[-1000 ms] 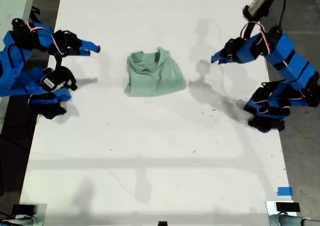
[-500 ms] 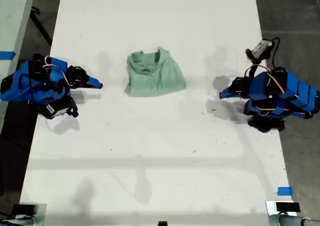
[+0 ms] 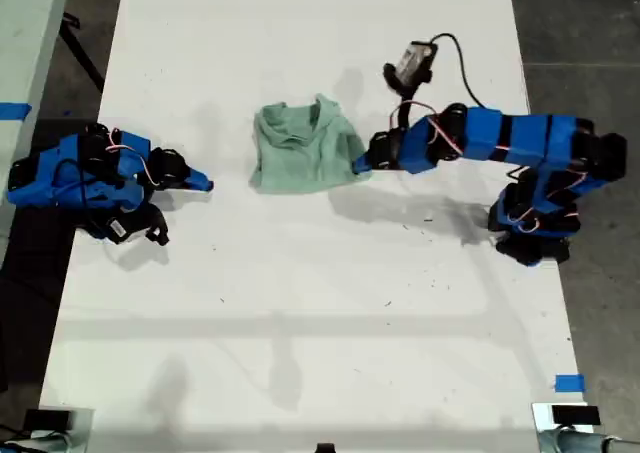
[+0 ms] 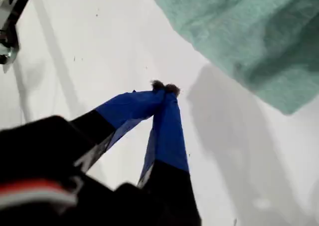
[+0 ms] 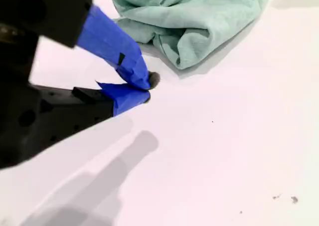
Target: Fold t-shirt
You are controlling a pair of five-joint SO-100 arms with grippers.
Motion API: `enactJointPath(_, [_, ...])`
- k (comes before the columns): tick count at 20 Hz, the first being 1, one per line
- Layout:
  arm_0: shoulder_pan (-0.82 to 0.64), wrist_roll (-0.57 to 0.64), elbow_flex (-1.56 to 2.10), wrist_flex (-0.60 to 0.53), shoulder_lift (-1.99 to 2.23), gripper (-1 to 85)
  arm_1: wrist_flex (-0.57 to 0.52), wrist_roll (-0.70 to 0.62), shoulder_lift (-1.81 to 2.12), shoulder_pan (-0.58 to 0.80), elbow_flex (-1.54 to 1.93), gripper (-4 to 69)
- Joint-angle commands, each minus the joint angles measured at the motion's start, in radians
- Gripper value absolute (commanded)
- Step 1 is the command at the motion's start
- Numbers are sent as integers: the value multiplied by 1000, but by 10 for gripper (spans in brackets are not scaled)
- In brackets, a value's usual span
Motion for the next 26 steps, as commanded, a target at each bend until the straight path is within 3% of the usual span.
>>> enactJointPath(1, [-6,-9,-8,-14,5,1,64,-92,-400,-9,-578,-10])
enactJointPath(5, [-17,-9,-5,26,5,1,123,-140,-790,2,-1054,-10])
enactJointPath(11, [-17,-9,-3,38,5,1,75,-169,-874,66,-1072,-10])
enactJointPath(17, [-37,-9,-2,55,5,1,-64,-327,-922,364,-1071,-10])
enactJointPath(20, [-41,-9,-2,60,5,1,-83,-336,-887,451,-1066,-10])
enactJointPath(23, [-43,-60,-3,89,5,28,-12,-342,-772,460,-1002,-10])
enactJointPath(26, [-14,-74,-5,91,5,110,176,-324,-551,414,-848,-10])
